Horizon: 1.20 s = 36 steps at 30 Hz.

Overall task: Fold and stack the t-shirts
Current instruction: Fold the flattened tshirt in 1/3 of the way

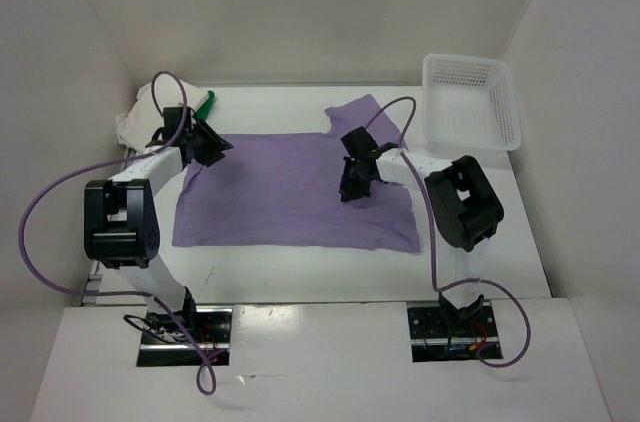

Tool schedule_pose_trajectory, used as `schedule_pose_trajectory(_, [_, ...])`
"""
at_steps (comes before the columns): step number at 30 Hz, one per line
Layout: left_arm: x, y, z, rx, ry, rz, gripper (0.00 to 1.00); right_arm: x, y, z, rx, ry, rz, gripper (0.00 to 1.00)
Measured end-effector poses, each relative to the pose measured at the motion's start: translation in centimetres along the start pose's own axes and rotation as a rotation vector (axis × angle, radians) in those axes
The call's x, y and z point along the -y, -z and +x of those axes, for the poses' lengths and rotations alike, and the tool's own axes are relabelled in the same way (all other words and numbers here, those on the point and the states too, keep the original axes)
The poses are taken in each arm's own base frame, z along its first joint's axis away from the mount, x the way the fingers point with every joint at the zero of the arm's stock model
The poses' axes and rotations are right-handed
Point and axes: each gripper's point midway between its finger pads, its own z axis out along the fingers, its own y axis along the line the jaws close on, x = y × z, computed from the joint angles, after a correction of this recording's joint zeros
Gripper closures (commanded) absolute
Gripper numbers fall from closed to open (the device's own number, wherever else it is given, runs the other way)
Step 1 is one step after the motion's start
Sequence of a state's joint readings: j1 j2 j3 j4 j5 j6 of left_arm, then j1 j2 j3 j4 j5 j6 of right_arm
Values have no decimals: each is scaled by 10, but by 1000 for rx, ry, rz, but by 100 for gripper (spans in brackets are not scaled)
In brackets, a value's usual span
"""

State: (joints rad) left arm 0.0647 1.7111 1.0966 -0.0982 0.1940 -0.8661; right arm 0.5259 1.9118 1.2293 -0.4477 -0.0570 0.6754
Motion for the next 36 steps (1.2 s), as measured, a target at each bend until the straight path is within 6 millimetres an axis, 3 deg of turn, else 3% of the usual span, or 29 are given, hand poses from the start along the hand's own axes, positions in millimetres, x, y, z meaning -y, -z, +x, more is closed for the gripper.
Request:
schedule_pose_trajectory(4, [9, 2, -14, 38, -17, 4, 54, 16, 0, -4, 24, -79, 11, 100])
schedule_pose_trajectory(10, [8, -1, -26, 72, -64, -29, 54, 54, 15, 5, 56, -188, 37, 100])
schedule_pose_trajectory(17, [14, -25, 2, 16, -174, -76, 52, 84, 33, 26, 56, -225, 110, 100])
schedule_pose_trajectory(20, [19, -38, 22, -26, -223, -86, 52, 87, 35, 31, 54, -226, 116, 100])
schedule_pose_trajectory(24, [23, -53, 35, -37, -278, -120, 76, 87, 36, 31, 55, -225, 116, 100])
schedule_pose_trajectory(31, [17, -72, 10, 32, -317, -212, 79, 87, 36, 31, 55, -225, 116, 100])
schedule_pose_trajectory(36, [-5, -82, 3, 33, -322, -276, 79, 87, 41, 32, 56, -222, 115, 100])
